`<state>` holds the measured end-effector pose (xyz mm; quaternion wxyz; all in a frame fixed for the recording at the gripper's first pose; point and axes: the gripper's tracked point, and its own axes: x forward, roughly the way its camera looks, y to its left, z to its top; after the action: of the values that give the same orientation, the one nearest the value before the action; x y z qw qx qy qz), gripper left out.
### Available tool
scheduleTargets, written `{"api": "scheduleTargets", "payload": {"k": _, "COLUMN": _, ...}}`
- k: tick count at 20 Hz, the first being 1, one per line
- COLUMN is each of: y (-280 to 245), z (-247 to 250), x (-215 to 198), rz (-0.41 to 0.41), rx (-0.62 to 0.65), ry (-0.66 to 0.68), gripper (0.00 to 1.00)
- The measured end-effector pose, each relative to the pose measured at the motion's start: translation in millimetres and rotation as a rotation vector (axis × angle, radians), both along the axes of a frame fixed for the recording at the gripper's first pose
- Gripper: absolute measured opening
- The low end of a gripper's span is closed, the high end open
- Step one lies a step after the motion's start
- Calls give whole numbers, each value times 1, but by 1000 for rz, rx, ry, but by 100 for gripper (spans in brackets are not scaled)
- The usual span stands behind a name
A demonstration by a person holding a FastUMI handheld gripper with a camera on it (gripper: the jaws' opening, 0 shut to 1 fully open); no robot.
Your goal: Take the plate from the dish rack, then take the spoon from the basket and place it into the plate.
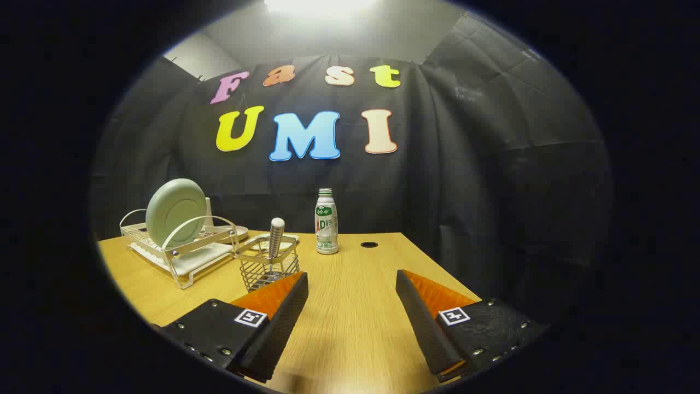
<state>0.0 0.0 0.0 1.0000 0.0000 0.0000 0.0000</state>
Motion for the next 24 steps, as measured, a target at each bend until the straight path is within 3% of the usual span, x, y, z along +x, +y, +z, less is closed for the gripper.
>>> {"api": "scheduleTargets", "payload": {"k": 6, "y": -11, "z": 4, "x": 58, "rz": -34, "rx": 47, "ry": 20, "gripper": 98}}
{"api": "scheduleTargets", "payload": {"k": 10, "y": -25, "z": 42, "x": 64, "rz": -94, "rx": 43, "ry": -44, "gripper": 98}}
{"api": "scheduleTargets", "payload": {"k": 18, "y": -35, "z": 101, "x": -23, "rz": -234, "rx": 0, "ry": 5, "gripper": 98}}
{"api": "scheduleTargets", "payload": {"k": 24, "y": 23, "z": 163, "x": -85, "rz": -170, "rx": -48, "ry": 19, "gripper": 98}}
